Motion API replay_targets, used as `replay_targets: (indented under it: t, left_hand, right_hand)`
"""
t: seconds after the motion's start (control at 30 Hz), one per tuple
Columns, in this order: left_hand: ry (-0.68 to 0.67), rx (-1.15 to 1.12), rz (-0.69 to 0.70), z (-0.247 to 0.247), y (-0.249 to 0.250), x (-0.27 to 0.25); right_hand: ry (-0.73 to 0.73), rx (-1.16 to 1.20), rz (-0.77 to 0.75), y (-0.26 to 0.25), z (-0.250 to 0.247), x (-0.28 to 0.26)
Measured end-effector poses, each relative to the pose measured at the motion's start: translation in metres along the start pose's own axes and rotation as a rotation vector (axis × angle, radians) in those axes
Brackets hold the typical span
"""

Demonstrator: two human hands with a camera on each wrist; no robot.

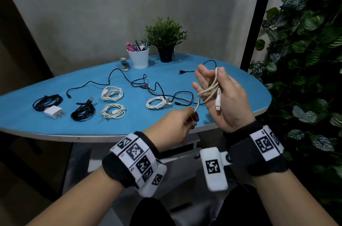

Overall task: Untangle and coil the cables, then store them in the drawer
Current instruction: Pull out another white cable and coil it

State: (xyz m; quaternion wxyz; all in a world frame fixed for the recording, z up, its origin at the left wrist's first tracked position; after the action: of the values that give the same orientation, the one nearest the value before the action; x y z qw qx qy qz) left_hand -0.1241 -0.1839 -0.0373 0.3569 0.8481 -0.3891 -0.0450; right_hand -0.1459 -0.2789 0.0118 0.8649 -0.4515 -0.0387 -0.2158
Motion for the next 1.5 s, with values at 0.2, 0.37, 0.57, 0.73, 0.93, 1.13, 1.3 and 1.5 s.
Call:
replay_targets:
  t: [0.2,0.37,0.57,0.73,0.93,1.13,1.3,1.5]
  left_hand:
    - [0.058,0.080,-0.065,-0.010,-0.016,-0.019]
    - [0.140,0.140,-0.112,-0.029,-0.030,-0.031]
    - [0.399,-0.069,-0.022,-0.067,-0.016,-0.038]
    - [0.413,-0.211,-0.034,-0.069,-0.022,-0.035]
    - [0.260,-0.377,0.010,-0.056,-0.010,-0.034]
    - [0.215,-0.447,0.020,-0.056,-0.002,-0.034]
    - [0.311,-0.526,0.001,-0.065,-0.002,-0.036]
    - [0.402,-0.474,-0.060,-0.075,-0.012,-0.038]
  right_hand:
    - [-0.059,-0.732,-0.255,-0.002,0.012,-0.005]
    - [-0.108,-1.156,-0.335,0.002,0.013,-0.006]
    - [-0.262,-1.174,0.002,0.035,0.008,-0.013]
    - [-0.338,-0.759,0.192,0.057,0.013,-0.028]
    - [-0.354,-0.343,0.291,0.050,0.025,-0.030]
    - [-0.360,-0.281,0.315,0.045,0.030,-0.033]
    - [-0.314,-0.517,0.153,0.034,0.022,-0.028]
    - [-0.202,-0.701,0.030,0.030,0.014,-0.022]
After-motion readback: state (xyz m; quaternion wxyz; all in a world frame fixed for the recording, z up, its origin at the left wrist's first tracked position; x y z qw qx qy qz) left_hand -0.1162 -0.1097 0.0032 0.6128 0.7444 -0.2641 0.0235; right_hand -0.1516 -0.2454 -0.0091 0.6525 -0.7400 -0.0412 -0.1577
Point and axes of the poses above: each hand's wrist, its own x-axis towards the middle knuckle, its own z-axis out of the palm, y = z × x, the point moved 8 cm from there along x, towards the middle knuckle, and after that the axes turned 4 degrees about y, right-handed, at the moved point
